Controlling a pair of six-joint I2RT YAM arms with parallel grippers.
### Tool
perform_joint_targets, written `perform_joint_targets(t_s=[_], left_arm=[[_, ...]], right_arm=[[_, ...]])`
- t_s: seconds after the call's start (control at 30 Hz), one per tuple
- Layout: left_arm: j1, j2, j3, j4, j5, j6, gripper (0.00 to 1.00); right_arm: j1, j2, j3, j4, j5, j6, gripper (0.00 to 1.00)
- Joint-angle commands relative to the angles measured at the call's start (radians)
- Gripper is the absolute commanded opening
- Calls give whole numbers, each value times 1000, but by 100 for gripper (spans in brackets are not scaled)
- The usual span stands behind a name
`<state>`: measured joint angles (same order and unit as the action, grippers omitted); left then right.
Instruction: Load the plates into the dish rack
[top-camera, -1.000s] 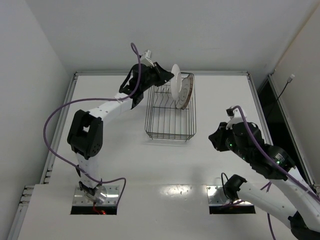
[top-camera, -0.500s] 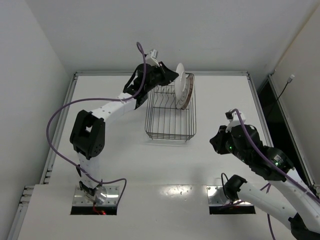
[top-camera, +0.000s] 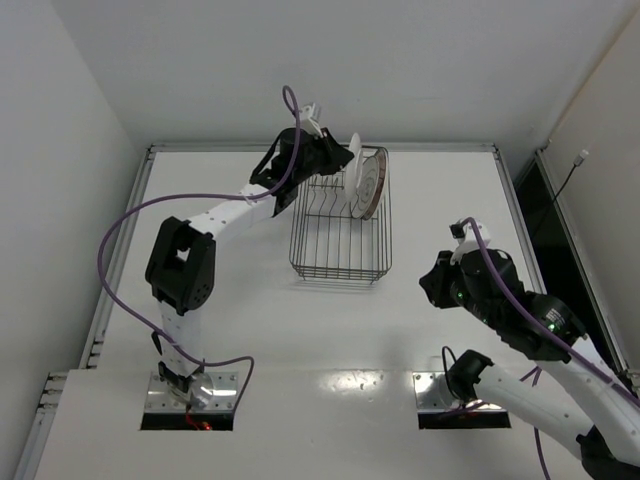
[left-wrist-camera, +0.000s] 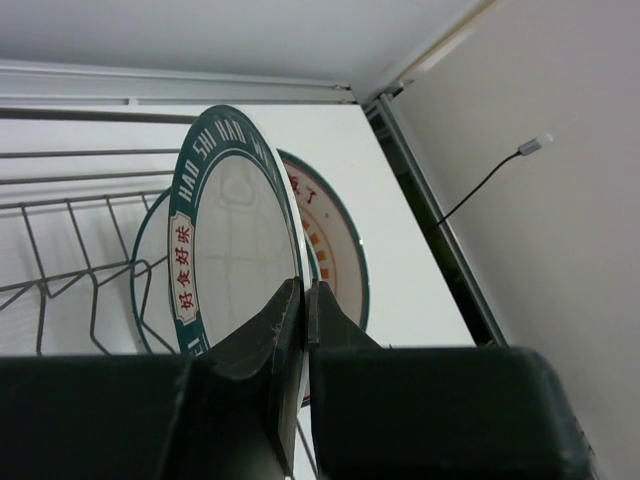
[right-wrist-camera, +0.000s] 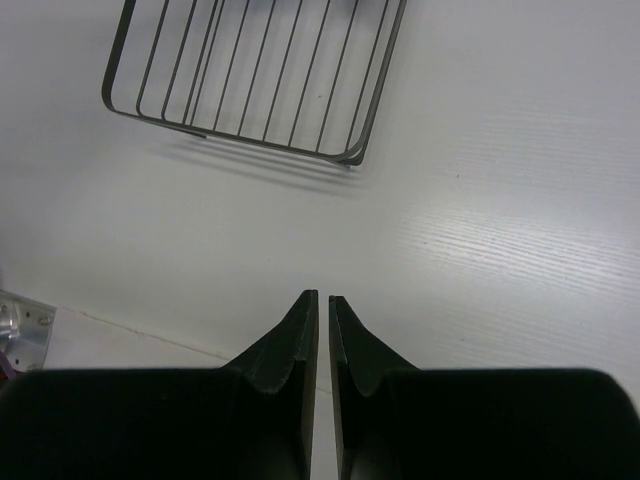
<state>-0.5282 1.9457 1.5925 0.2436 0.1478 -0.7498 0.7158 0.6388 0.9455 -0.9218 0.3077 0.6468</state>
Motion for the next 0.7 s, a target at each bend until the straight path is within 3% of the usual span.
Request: perform_joint_targets(t_s=[0.0,0.5,0.67], left_arm=[[0,-11,26,45,-17,43,0],[-52,45,46,-58,-76,121,0],[-75,67,32,-83,-108,107,0]], right_arm=[[-3,9,7,12,16,-13,7],[-3,9,-11,21,-2,-13,8],[-3,9,-11,12,-2,-13,16]])
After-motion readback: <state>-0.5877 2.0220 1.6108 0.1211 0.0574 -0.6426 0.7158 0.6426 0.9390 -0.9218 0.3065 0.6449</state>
